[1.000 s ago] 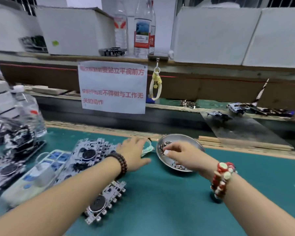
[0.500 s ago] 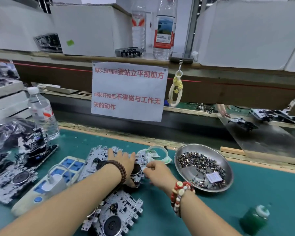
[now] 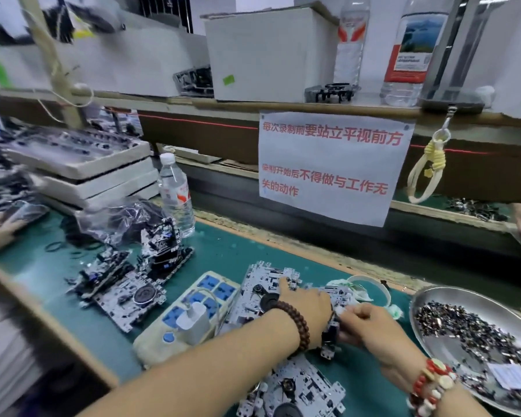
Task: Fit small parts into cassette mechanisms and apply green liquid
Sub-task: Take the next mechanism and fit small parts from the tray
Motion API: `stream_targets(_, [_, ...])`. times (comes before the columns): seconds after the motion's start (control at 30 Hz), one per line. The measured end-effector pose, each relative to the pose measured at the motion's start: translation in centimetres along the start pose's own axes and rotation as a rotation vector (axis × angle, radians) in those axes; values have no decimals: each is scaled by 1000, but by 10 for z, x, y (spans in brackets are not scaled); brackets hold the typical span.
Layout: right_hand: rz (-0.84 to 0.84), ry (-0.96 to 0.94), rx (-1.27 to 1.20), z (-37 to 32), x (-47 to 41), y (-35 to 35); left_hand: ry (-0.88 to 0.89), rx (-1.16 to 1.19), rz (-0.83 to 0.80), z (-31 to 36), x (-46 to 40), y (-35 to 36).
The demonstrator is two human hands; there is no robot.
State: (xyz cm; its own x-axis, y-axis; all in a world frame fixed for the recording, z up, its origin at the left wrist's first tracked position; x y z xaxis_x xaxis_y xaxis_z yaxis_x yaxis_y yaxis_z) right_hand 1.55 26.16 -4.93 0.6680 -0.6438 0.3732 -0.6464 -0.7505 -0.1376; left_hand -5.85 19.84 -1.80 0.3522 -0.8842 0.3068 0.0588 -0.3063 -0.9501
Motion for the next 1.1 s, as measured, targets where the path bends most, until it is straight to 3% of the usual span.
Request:
stream_targets(0.4, [-3,-16,-247,-8,15,-20,50,14,157,22,11,-19])
stream_targets(0.63, [87,-13,-294,5,24,-33,90,20,214,38,12,-10])
stream_targets(0.77, [183,-48,-202,10,28,-44,131,120,251,40,8,-1])
stream_targets(1.1, [231,-80,-197,13,34,-70,85,367,-26,33,-5,13])
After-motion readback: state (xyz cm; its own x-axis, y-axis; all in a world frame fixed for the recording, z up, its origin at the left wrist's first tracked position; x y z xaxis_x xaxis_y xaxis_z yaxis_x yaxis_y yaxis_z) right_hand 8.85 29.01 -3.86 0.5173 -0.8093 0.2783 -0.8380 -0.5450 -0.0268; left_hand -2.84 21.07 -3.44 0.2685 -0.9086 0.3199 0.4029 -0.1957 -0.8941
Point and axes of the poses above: each hand's wrist, its own x-axis away from the middle knuckle, its own y-axis out of the palm, z = x × y, the point moved 8 cm from there along -x, towards the middle knuckle, and after that the axes turned 4 degrees about y, right-handed, at the moved point
